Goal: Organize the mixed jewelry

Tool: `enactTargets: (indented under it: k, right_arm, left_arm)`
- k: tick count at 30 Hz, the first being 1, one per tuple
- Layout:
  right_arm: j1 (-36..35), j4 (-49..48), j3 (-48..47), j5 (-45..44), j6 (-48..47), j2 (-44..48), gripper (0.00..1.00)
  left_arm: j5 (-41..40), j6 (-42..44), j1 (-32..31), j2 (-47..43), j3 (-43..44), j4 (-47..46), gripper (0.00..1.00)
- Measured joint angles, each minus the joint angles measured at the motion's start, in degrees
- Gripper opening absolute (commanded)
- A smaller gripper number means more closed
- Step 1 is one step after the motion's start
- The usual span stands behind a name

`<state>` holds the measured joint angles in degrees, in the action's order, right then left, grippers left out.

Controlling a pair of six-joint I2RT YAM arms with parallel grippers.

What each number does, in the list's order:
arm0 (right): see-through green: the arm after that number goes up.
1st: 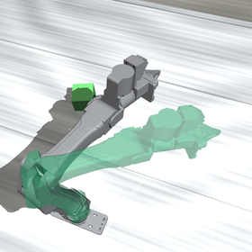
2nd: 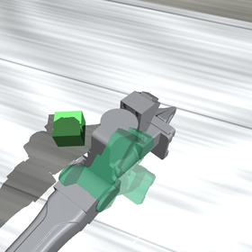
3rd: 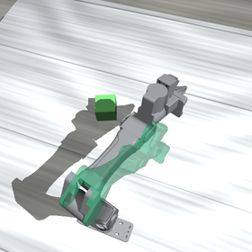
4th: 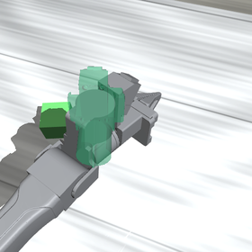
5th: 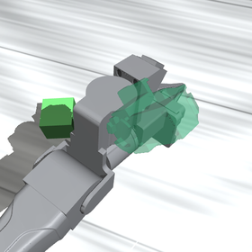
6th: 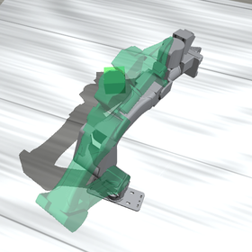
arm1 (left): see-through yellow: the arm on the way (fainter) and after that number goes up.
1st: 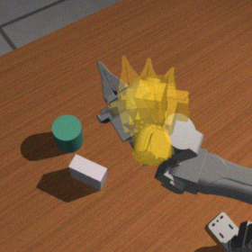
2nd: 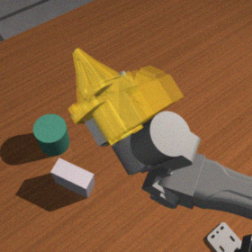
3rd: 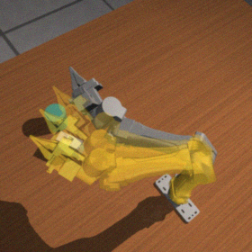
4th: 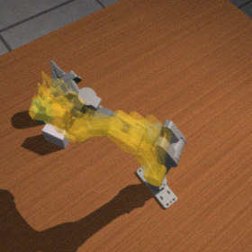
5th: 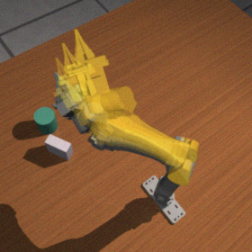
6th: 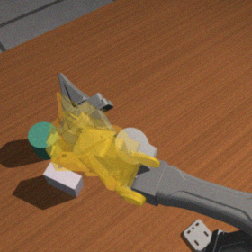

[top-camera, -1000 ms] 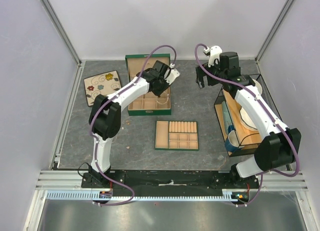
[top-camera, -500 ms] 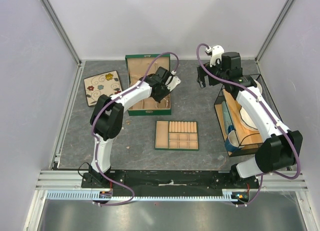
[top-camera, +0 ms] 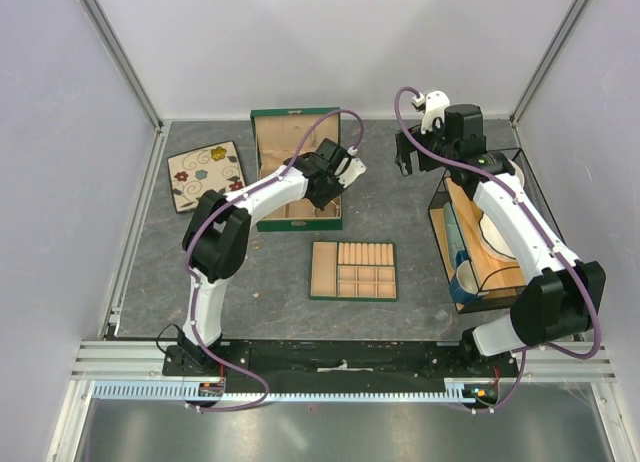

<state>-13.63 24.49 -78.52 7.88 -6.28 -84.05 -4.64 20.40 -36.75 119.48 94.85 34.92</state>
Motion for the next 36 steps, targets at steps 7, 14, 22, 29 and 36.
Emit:
enactTargets:
  k: [7, 14, 22, 29, 36]
  right_arm:
    - [0.0, 0.0, 0.1, 0.0, 0.0, 0.0, 0.98]
    - [0.4, 0.0, 0.2, 0.2, 0.0, 0.0, 0.98]
    - [0.4, 0.0, 0.3, 0.3, 0.0, 0.0, 0.98]
    - [0.5, 0.0, 0.4, 0.3, 0.0, 0.0, 0.98]
    - [0.8, 0.0, 0.4, 0.3, 0.0, 0.0, 0.98]
  left_arm:
    - [-0.8, 0.0, -0.2, 1.0, 0.0, -0.6, 0.02]
    - [-1.7, 0.2, -0.6, 2.0, 0.0, -1.2, 0.21]
    - [-2.6, 0.6, -0.7, 2.0, -0.4, -0.8, 0.32]
    - [-2.7, 0.6, -0.9, 1.1, -1.2, -0.7, 0.37]
    - [-2.8, 0.7, -0.9, -4.4, -1.2, -0.1, 0.41]
